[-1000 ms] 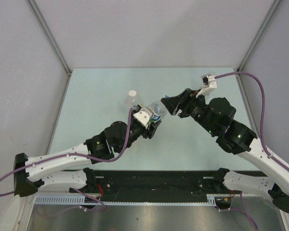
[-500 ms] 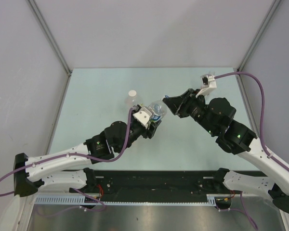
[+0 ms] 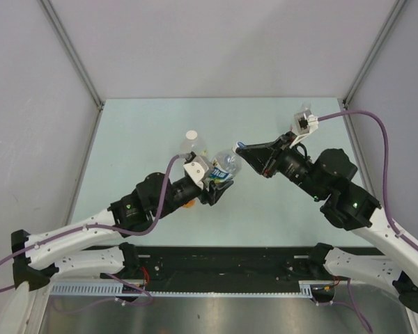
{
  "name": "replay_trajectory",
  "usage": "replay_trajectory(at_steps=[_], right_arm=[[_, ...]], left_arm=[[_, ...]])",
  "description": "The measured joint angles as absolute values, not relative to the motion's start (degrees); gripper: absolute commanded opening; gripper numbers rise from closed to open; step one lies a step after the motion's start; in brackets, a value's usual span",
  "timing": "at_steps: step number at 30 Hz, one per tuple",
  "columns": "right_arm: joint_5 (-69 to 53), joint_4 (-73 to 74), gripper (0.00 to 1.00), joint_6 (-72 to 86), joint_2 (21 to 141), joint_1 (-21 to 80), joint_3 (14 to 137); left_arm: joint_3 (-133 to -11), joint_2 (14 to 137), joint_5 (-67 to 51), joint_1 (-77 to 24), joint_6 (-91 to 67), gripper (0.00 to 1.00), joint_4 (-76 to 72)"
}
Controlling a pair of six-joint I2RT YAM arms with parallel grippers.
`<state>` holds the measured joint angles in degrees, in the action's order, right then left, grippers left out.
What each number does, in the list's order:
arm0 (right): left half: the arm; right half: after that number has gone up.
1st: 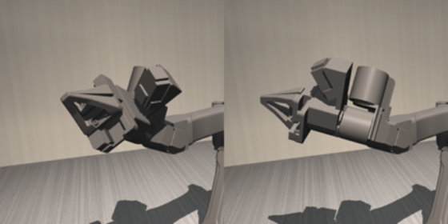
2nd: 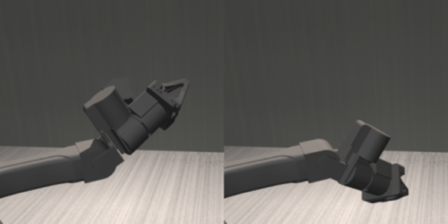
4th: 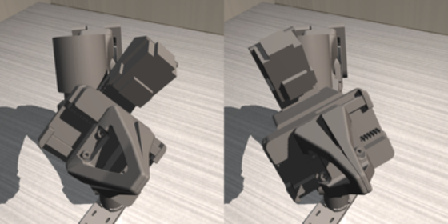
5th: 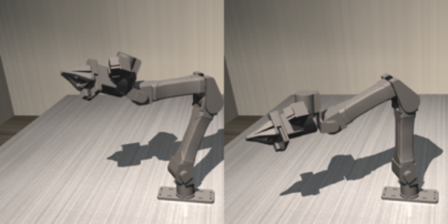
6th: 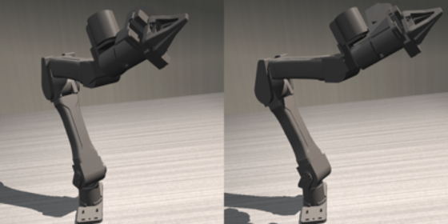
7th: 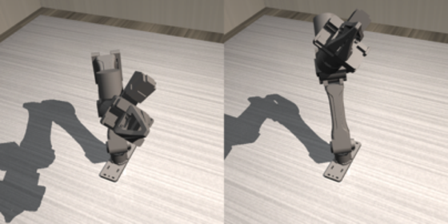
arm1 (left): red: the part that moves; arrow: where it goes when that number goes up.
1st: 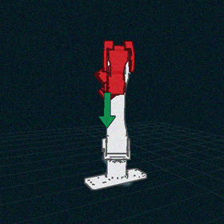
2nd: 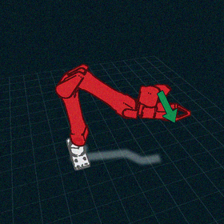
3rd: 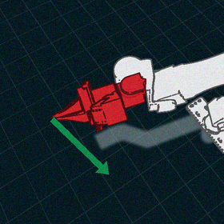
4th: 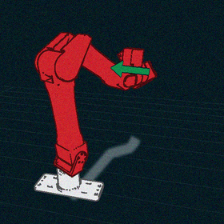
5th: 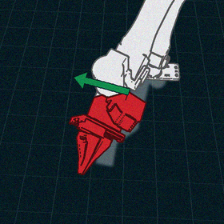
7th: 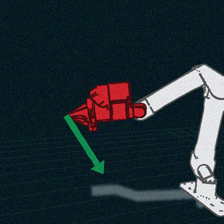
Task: Unscrew the bottle caps
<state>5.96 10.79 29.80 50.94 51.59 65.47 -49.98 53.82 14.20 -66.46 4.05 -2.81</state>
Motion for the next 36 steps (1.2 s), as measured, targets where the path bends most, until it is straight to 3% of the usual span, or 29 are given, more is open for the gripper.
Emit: replay_trajectory(at_steps=[20,36], right_arm=[[-33.6,2.0,0.00,13.3,46.9,50.8,65.3],[-52.1,2.0,0.00,12.4,47.2,42.8,64.5]], left_arm=[[-59.1,57.0,-44.7,-57.6,-5.8,0.00,4.4],[-59.0,61.0,-62.1,-54.1,-10.5,0.00,3.7]])
